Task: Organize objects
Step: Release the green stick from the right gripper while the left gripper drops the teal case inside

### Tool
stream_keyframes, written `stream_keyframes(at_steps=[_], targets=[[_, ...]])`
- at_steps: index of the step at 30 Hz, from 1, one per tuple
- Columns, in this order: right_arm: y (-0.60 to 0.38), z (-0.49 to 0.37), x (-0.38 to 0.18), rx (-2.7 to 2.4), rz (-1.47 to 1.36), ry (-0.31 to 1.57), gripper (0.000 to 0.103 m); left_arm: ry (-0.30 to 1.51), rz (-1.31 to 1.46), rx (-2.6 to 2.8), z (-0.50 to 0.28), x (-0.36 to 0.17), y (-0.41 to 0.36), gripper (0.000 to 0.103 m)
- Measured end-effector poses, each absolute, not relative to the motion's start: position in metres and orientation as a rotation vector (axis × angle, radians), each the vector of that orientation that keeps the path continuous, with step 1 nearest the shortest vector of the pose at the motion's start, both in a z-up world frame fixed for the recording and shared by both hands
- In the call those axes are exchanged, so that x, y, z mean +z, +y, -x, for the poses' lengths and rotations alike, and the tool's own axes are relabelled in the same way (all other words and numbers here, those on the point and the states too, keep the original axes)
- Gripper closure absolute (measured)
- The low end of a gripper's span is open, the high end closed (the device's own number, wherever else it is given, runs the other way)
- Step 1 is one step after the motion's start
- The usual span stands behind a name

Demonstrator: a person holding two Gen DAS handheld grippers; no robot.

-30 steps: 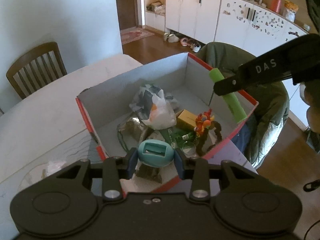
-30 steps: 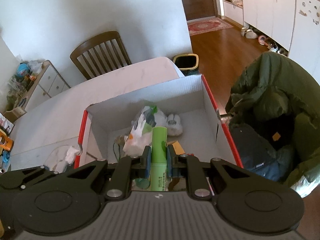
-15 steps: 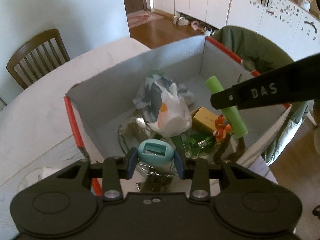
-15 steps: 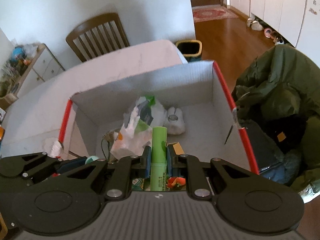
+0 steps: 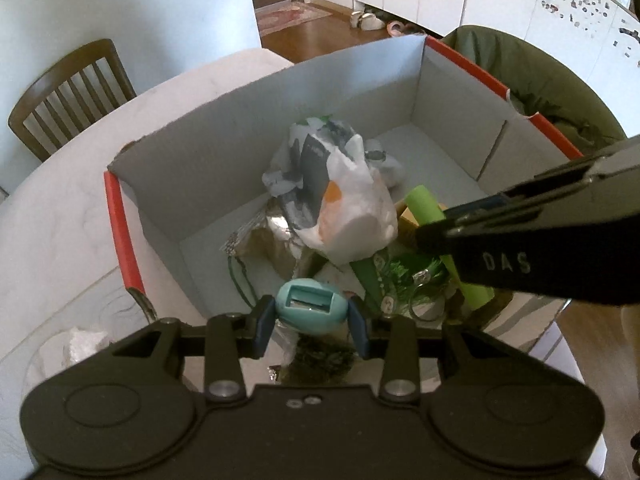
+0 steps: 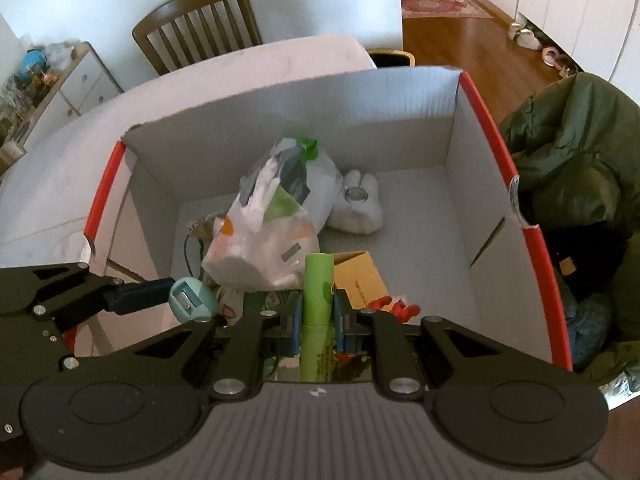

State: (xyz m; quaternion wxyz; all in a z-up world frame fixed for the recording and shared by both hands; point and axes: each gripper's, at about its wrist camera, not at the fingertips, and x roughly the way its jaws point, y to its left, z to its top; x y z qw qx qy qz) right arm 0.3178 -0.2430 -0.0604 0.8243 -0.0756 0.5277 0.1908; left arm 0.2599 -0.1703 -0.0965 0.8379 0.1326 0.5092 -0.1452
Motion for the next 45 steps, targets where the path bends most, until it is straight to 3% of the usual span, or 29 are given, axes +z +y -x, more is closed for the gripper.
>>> stream_keyframes(at_steps=[20,24,45], targets=[[-0.245,-0.317,-0.069,0.413,0.172,1.152,0.087,1.098,-0.273,-0.316,-0.261,-0.102,-0.169,0.063],[-0.248,-0.315,-0.066,0.426,0.153,1.157,0.087,1.092,-0.281,-0.325,-0.258,-0.101,-0.172,0.054],[-0.269,-0.278,-0.015,0.529,0.114,1.040,0.086,0.988,-0.172,-0.334,-0.227,-0.059,-0.159,0.044]])
